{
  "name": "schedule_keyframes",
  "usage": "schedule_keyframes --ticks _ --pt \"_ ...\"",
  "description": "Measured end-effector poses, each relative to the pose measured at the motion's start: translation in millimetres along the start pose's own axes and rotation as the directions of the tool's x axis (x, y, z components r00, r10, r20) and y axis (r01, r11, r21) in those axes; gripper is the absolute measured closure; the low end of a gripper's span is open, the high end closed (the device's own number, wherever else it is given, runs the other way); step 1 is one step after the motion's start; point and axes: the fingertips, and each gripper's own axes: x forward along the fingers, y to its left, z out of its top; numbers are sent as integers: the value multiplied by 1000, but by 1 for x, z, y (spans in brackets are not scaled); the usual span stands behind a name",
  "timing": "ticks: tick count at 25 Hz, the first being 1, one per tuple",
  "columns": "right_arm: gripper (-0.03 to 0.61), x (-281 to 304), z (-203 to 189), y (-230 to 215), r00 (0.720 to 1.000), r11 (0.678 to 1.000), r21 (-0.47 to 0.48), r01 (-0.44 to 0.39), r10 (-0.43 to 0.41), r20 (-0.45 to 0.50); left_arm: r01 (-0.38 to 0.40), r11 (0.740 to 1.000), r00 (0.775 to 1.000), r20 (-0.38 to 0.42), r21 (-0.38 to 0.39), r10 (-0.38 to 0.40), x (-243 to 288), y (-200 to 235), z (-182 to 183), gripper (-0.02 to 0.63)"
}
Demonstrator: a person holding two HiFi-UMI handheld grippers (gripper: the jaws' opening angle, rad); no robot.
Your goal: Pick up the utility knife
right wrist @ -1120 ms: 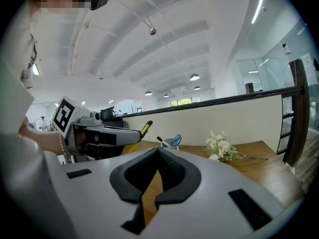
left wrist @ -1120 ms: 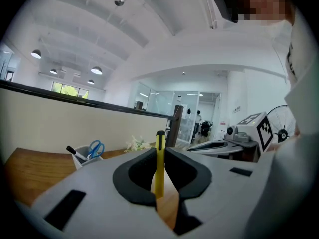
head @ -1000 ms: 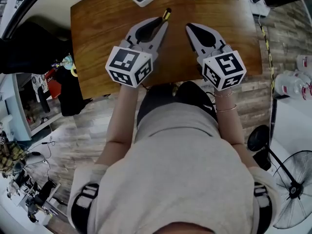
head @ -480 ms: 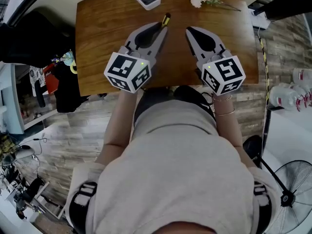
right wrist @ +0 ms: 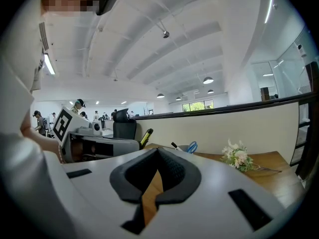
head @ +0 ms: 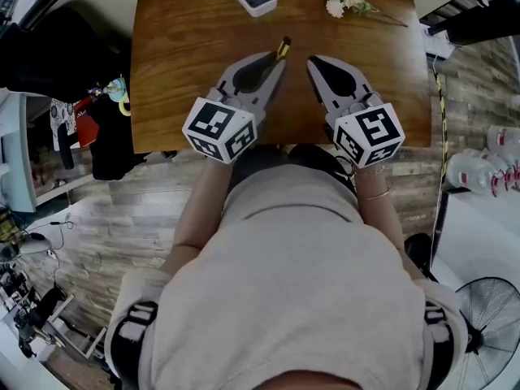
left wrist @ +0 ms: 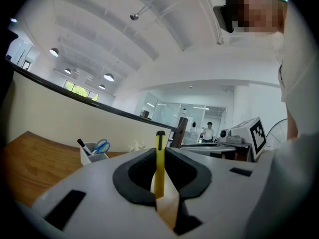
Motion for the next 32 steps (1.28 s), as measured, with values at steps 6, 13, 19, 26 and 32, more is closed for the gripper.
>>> schedule_keyframes --ticks 6,13,19,26,32 --pt "569 -2 -6 4 1000 1000 5 -14 14 -16 12 999 1000 -15 -31 -12 -4 -1 -11 545" --pt "569 -5 -14 8 1000 1000 25 -12 12 -25 47 999 998 -38 -28 -48 -5 -7 -22 545" --pt "569 -4 -16 10 1000 1000 26 -14 14 -27 57 998 996 -67 -15 -58 -3 -8 -28 545" --pt "569 -1 -20 10 999 999 44 -15 17 -32 65 998 996 -66 -22 -66 -2 -4 -28 545" --pt "569 -2 -20 7 999 999 43 -16 18 -34 71 997 996 -52 -33 -72 1 -7 -26 545"
